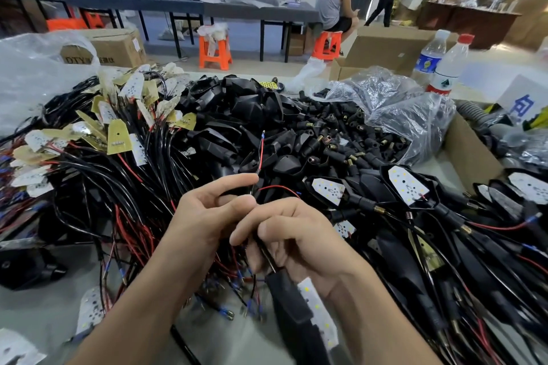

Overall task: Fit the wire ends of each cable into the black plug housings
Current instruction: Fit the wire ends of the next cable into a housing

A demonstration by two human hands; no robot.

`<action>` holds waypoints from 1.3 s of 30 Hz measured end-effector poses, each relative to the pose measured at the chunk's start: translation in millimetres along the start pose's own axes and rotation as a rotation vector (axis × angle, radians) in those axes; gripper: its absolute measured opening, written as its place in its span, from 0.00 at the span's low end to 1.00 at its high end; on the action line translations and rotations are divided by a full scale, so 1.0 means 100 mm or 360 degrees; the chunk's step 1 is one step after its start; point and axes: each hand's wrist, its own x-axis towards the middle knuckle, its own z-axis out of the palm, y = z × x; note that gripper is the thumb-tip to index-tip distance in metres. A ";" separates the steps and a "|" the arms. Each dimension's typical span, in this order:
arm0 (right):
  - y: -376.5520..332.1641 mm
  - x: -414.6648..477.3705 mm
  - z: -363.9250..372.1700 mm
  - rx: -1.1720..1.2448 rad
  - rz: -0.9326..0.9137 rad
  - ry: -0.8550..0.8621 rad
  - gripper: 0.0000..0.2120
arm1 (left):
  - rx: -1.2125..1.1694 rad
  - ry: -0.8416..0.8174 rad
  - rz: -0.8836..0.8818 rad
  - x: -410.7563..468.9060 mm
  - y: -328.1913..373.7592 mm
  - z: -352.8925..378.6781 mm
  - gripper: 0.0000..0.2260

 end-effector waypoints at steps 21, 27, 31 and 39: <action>-0.05 0.25 -0.20 0.0026 -0.0189 0.1127 0.12 | 0.0674 -0.0298 0.0160 -0.09 -0.06 0.14 0.11; -0.11 0.46 -0.17 0.0044 -0.0255 0.1361 0.09 | 0.0431 -0.0285 0.0143 -0.05 -0.01 0.13 0.10; -0.11 0.49 -0.12 -0.0172 -0.0005 0.1197 0.13 | 0.0398 -0.0179 0.0071 -0.09 -0.04 0.09 0.14; -0.12 0.32 -0.14 -0.0762 0.0133 0.0752 0.16 | 0.0743 0.0354 0.0076 0.12 -0.03 0.19 0.12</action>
